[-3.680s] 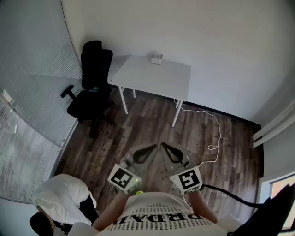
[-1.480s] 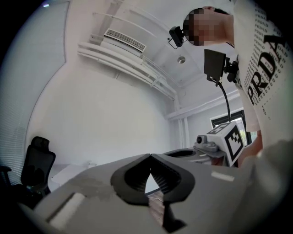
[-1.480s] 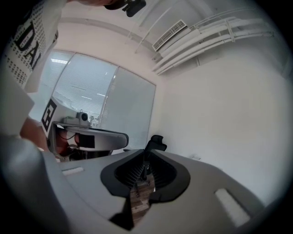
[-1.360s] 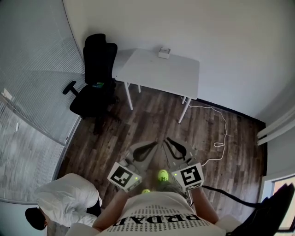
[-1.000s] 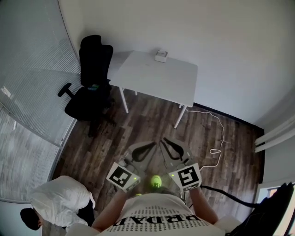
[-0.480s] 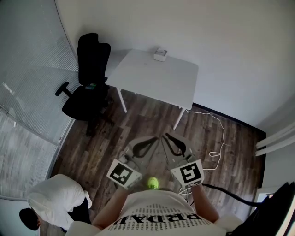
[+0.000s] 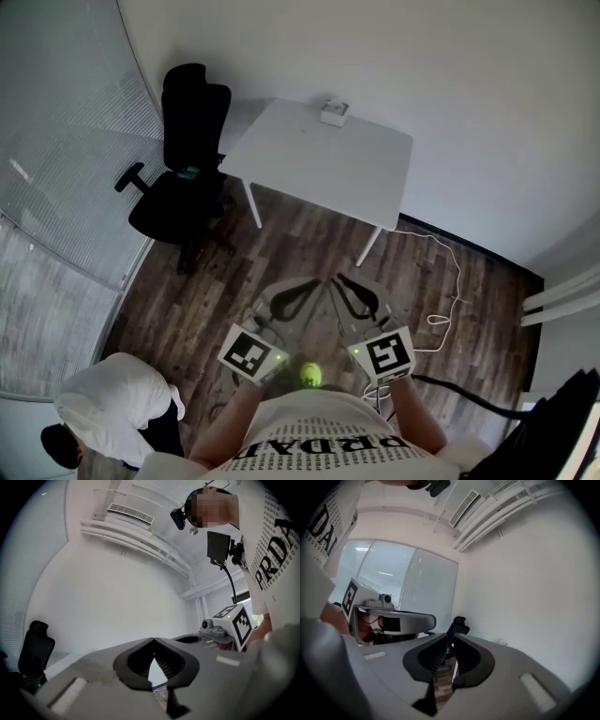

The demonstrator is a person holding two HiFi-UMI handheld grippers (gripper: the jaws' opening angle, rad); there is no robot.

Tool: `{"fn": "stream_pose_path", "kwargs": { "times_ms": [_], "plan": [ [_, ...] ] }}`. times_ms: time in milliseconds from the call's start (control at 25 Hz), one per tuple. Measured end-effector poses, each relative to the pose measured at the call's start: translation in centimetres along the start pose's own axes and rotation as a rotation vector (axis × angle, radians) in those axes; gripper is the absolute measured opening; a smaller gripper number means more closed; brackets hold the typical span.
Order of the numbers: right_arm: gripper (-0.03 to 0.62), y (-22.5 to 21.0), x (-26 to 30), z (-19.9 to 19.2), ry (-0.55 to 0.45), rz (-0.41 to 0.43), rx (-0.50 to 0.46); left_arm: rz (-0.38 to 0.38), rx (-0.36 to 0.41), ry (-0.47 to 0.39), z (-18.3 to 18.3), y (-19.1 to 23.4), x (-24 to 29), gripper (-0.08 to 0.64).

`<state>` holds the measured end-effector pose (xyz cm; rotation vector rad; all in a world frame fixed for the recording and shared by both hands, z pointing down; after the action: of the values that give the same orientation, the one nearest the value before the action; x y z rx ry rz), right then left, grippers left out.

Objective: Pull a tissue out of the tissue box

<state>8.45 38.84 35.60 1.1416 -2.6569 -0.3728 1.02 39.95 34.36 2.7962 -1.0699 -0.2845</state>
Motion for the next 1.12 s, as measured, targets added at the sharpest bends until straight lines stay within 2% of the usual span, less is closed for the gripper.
{"fn": "stream_pose_path", "kwargs": {
  "times_ms": [440, 680, 880, 1120],
  "plan": [
    [0.048, -0.8, 5.7, 0.6, 0.002, 0.002, -0.040, -0.003, -0.002, -0.037, 1.3, 5.8, 1.3, 0.000],
    [0.038, -3.3, 11.1, 1.2, 0.018, -0.006, -0.058, -0.025, -0.010, -0.042, 3.0, 10.8, 3.8, 0.000],
    [0.029, -4.0, 11.8, 2.2, -0.003, -0.052, -0.050, -0.047, 0.003, -0.044, 3.9, 11.7, 4.4, 0.000],
    [0.020, -6.6, 15.9, 1.8, 0.015, -0.116, -0.022, -0.090, -0.023, -0.028, 4.5, 16.3, 6.8, 0.000]
  ]
}}
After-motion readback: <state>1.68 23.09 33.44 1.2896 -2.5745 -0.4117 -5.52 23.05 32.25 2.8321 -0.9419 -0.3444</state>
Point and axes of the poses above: the fingertips, and each gripper's own axes: x forward along the fingers, y to its left, z out of its top, the point moved 4 cm from there along -x, backward along the fingers, and after that the axes turned 9 degrees about -x, right-handed, at the moved point
